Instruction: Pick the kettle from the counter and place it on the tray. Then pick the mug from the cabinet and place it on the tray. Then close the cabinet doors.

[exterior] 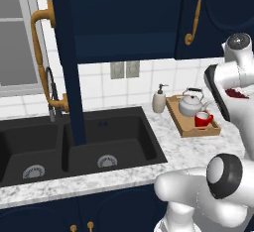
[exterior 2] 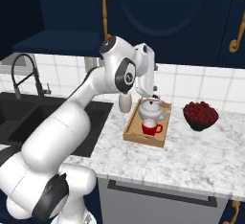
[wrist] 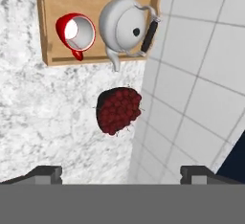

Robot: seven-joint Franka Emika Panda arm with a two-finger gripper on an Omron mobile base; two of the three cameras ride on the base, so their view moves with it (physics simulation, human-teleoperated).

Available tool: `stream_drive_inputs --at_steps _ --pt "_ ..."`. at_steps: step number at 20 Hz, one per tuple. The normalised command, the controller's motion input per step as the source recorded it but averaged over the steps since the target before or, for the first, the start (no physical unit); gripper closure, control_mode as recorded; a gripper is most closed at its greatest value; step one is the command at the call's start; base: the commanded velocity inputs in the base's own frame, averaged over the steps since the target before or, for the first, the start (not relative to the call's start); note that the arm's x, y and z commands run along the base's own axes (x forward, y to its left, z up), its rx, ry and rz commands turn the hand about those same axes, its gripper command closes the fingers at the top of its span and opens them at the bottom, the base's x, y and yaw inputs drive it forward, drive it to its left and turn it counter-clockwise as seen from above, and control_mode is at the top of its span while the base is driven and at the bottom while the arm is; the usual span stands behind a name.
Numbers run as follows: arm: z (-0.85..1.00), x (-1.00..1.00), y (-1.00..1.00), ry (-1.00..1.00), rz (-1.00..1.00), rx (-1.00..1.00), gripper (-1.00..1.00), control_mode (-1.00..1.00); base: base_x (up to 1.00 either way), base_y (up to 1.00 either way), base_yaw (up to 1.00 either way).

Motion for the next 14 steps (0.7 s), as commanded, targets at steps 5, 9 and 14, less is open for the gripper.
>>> stream_drive_inputs --at_steps 5,9,14 --pt "-0.31 -0.85 0.25 0.0 0.0 0.0 -1.0 -1.0 0.0 0.0 0.0" --pt "-0.02 -0.86 0.07 -0.03 0.0 0.0 -1.0 -1.0 0.0 0.0 0.0" --pt "-0.14 -0.32 0.01 0.07 -0.02 0.0 -1.0 -1.0 0.0 0.0 0.0"
